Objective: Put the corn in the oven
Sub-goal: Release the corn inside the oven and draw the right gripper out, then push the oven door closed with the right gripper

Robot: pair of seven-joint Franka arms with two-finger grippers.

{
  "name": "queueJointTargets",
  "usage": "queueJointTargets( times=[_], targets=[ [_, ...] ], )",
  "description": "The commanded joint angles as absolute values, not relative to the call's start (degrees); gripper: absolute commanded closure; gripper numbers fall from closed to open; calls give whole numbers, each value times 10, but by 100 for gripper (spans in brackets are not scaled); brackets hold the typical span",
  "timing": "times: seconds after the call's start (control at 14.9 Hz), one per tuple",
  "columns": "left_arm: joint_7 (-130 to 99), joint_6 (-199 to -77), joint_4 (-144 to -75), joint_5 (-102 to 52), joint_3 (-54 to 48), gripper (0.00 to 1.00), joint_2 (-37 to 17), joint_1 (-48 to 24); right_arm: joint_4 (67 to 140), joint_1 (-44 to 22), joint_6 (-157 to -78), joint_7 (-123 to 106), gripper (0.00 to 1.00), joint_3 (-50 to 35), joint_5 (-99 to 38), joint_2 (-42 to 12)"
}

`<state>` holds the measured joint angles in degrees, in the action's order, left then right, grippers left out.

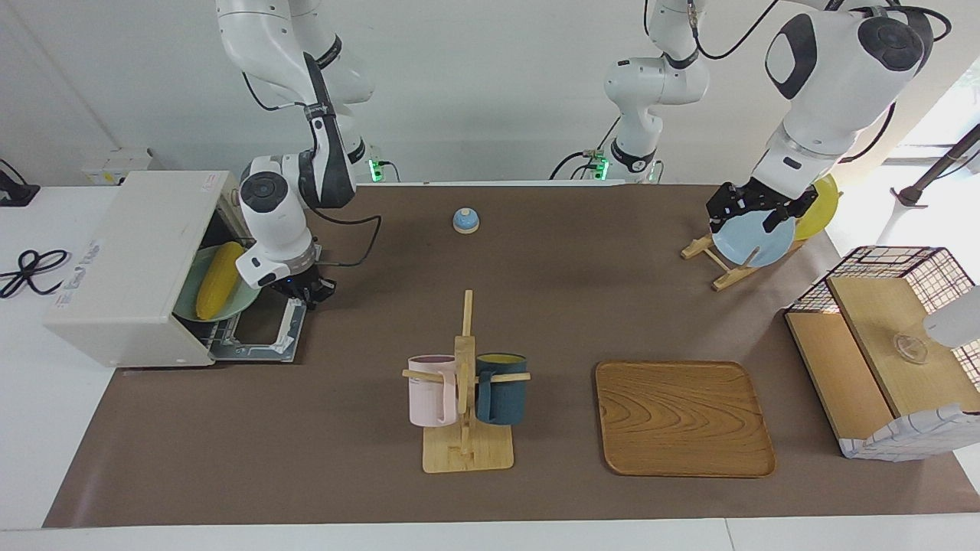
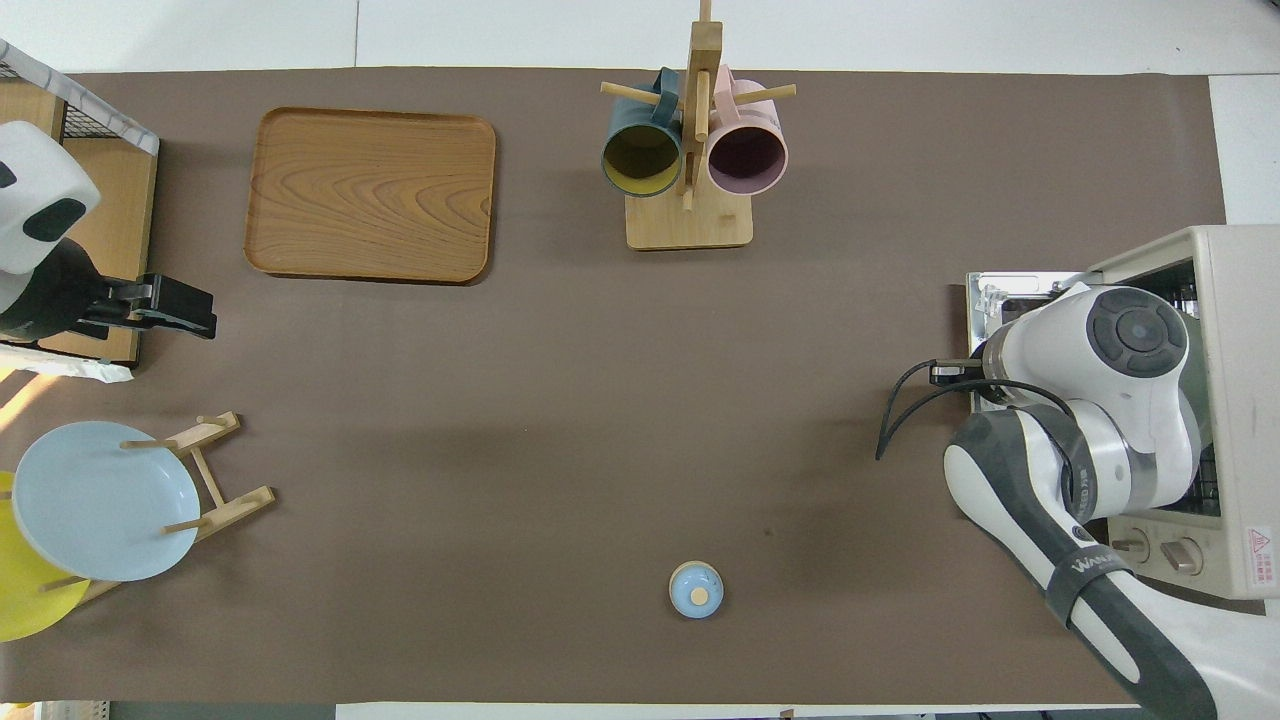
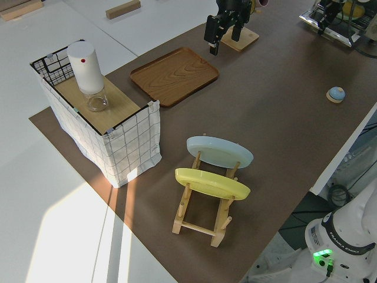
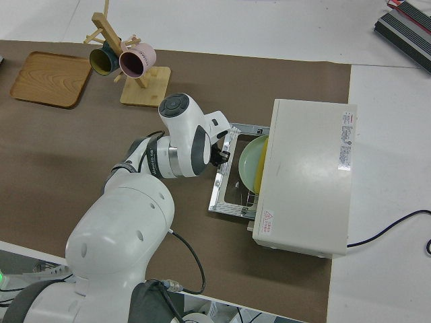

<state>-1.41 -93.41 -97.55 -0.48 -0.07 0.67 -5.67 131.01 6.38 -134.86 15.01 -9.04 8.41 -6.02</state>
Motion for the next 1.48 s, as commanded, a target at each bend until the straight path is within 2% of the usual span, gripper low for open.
queueJointTargets(
  times=[0.0, 0.2, 1.14, 1.41],
  targets=[
    [-10, -928, -975, -11, 4, 0, 12, -58, 1268, 83, -1274, 114, 100, -88, 99, -52],
    [-10, -928, -975, -11, 4, 0, 12, -58, 1226, 105, -1216, 62, 100, -88, 102, -42],
    [-10, -928, -975, -11, 4, 0, 12, -58, 1198, 228, -1161, -158, 100, -82, 105, 12],
    [-10, -928, -975, -11, 4, 0, 12, -58, 1179, 227, -1134, -163, 100, -86, 105, 17]
  ],
)
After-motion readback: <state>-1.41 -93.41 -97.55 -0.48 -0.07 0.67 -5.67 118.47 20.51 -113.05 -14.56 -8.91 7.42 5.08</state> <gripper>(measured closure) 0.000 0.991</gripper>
